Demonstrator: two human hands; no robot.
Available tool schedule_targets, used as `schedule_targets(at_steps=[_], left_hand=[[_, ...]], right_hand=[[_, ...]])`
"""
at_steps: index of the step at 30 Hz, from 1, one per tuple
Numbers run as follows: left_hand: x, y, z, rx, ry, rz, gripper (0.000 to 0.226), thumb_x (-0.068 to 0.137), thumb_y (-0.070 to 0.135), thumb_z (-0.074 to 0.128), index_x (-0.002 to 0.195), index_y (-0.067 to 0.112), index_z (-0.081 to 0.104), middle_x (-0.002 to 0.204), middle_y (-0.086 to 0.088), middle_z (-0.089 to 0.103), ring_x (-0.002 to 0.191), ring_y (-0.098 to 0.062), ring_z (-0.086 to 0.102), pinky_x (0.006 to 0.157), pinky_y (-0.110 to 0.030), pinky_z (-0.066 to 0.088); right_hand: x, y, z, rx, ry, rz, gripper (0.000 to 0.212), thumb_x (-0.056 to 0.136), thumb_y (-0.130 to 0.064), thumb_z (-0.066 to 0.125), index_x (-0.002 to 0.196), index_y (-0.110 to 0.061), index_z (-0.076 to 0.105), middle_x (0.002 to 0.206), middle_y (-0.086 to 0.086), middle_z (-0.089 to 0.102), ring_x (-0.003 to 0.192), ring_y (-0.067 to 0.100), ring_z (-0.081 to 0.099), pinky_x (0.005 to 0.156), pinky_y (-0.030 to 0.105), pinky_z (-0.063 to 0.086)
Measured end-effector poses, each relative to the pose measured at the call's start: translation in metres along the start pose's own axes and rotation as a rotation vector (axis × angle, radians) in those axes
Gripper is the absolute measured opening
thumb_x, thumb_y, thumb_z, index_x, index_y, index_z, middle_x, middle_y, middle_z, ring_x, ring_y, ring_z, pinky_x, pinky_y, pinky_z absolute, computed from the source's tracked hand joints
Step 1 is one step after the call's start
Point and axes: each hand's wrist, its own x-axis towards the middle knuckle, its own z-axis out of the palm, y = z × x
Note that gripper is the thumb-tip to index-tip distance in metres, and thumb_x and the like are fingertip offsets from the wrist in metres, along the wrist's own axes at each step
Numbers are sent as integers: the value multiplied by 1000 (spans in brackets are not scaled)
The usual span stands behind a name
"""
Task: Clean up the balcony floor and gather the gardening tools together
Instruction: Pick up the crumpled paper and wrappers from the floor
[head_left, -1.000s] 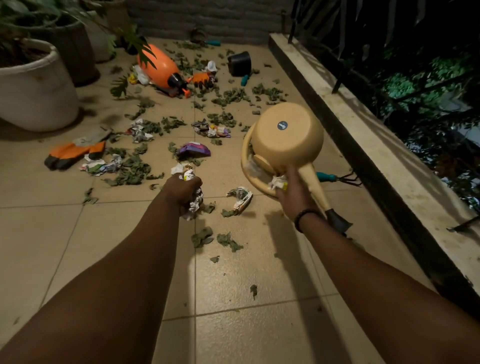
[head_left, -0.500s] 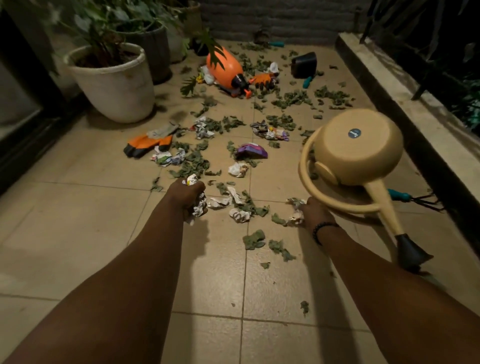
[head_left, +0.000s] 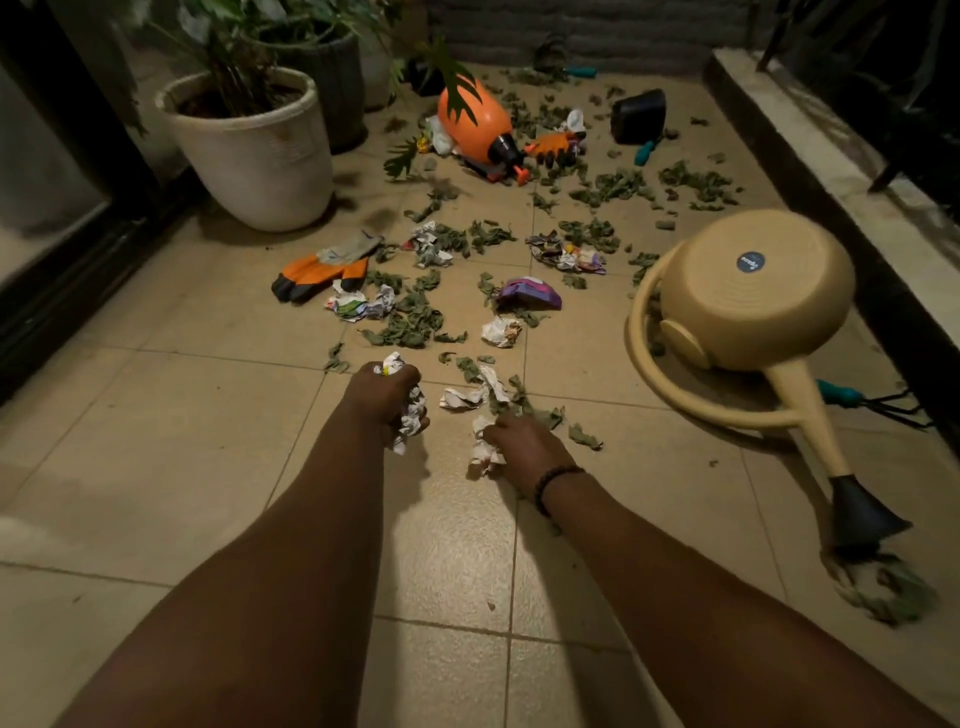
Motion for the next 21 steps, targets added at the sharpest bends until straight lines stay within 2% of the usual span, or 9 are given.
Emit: schedule_targets(at_steps=[2, 4, 6, 7, 10, 12, 16, 19, 21], left_hand=[[-2, -2, -1, -31, 4, -11, 33, 95, 2, 51, 64, 8, 40, 53, -9, 40, 33, -16, 39, 60, -32, 43], [-2, -2, -4, -52, 8, -17, 33, 96, 1, 50, 67, 9, 39, 54, -9, 39, 31, -16, 38, 49, -28, 45], [0, 1, -8, -47, 8, -4, 32, 97, 1, 50, 68, 10, 38, 56, -9, 38, 32, -15, 38, 47, -27, 46], [1, 3, -11, -42, 6, 7, 32, 97, 1, 49, 68, 11, 38, 58, -9, 37, 33, -14, 37, 47, -27, 46], [4, 5, -18, -77, 17, 11, 34, 96, 0, 48, 67, 12, 36, 60, -8, 36, 36, -13, 36, 47, -26, 43], [5, 4, -23, -110, 29, 1, 34, 96, -2, 47, 68, 14, 35, 59, -7, 34, 39, -12, 35, 48, -25, 40], [7, 3, -29, -154, 19, 20, 36, 95, -4, 46, 68, 15, 32, 59, -5, 31, 45, -11, 31, 54, -27, 32], [11, 2, -35, -153, 37, 19, 35, 95, -4, 47, 70, 17, 33, 61, -5, 30, 49, -12, 30, 56, -28, 32], [12, 1, -37, -146, 38, 16, 34, 96, -2, 48, 71, 17, 34, 62, -6, 30, 48, -13, 33, 56, -28, 38]], right_hand=[[-5, 1, 3, 32, 47, 37, 38, 89, -29, 66, 125, -21, 55, 126, 9, 56, 112, 30, 54, 89, 38, 48], [-8, 3, -5, 165, 171, 88, 38, 89, -23, 65, 123, -26, 50, 120, 8, 60, 103, 29, 58, 83, 36, 50], [-6, 3, -19, 312, 245, 150, 49, 88, -19, 65, 127, -30, 37, 113, 7, 63, 91, 26, 58, 73, 33, 46], [-2, 1, -27, 340, 249, 163, 56, 88, -19, 66, 133, -28, 33, 115, 8, 62, 92, 27, 58, 73, 33, 46], [23, -2, -43, 296, 207, 204, 69, 92, -24, 64, 149, -23, 25, 132, 13, 55, 114, 34, 55, 89, 39, 47], [45, -7, -44, 274, 120, 236, 70, 94, -31, 60, 152, -25, 22, 143, 15, 46, 125, 38, 48, 99, 42, 44], [66, -16, -15, 137, -59, 206, 62, 93, -43, 58, 148, -31, 34, 146, 16, 39, 129, 38, 43, 103, 41, 38], [63, -14, 8, 26, 48, 134, 52, 91, -37, 61, 140, -26, 47, 144, 11, 45, 126, 35, 47, 104, 36, 38], [60, -14, 0, 266, 133, 139, 44, 94, -34, 59, 137, -26, 53, 134, 6, 55, 121, 30, 53, 102, 34, 41]])
